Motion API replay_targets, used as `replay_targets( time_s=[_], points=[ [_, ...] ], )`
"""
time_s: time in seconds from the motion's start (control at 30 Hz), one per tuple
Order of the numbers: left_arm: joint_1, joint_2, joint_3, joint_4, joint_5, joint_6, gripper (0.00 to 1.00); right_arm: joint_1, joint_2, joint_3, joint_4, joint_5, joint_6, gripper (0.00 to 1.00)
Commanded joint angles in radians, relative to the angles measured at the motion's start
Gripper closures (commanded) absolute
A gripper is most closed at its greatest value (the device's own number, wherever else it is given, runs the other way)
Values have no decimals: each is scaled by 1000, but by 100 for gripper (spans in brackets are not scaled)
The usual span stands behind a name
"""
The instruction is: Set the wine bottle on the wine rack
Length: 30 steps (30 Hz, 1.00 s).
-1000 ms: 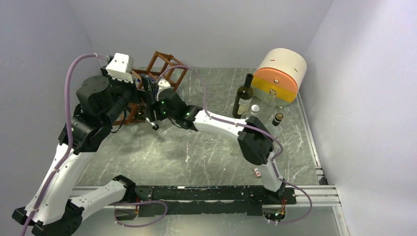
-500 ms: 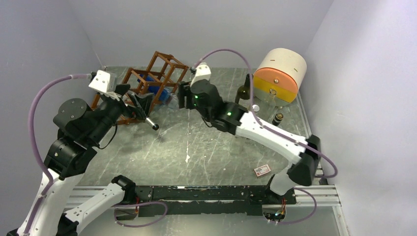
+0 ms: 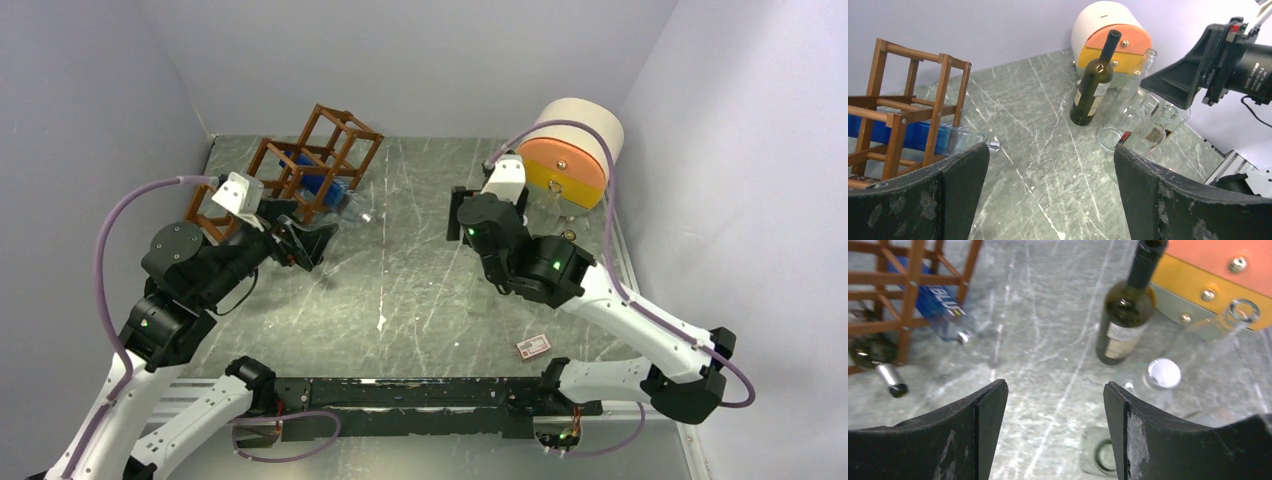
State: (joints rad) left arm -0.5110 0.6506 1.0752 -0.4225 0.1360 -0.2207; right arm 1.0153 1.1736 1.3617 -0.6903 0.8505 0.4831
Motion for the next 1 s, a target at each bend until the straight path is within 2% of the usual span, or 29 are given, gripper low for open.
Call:
replay_targets(
  time_s=[0.0, 0.23, 0.43, 0.53, 0.73, 0.97],
  points=[
    [6, -4, -60, 119, 5, -26, 2, -4, -58, -90, -91, 84, 44, 24],
    [5, 57, -99, 247, 60, 15, 1, -3, -171, -248, -78, 71, 96, 20],
    [6, 125, -117, 346, 49, -11, 0, -4, -204, -316, -78, 39, 106, 24],
    [5, 151, -124, 384, 50, -29, 0, -4, -197, -324, -80, 47, 113, 30],
    [5, 189, -121, 404, 86, -53, 0, -4, -179, -333, -57, 38, 109, 52],
    [5, 171, -166, 426, 97, -70, 0, -7, -151, -308, -86, 59, 110, 72]
  ],
)
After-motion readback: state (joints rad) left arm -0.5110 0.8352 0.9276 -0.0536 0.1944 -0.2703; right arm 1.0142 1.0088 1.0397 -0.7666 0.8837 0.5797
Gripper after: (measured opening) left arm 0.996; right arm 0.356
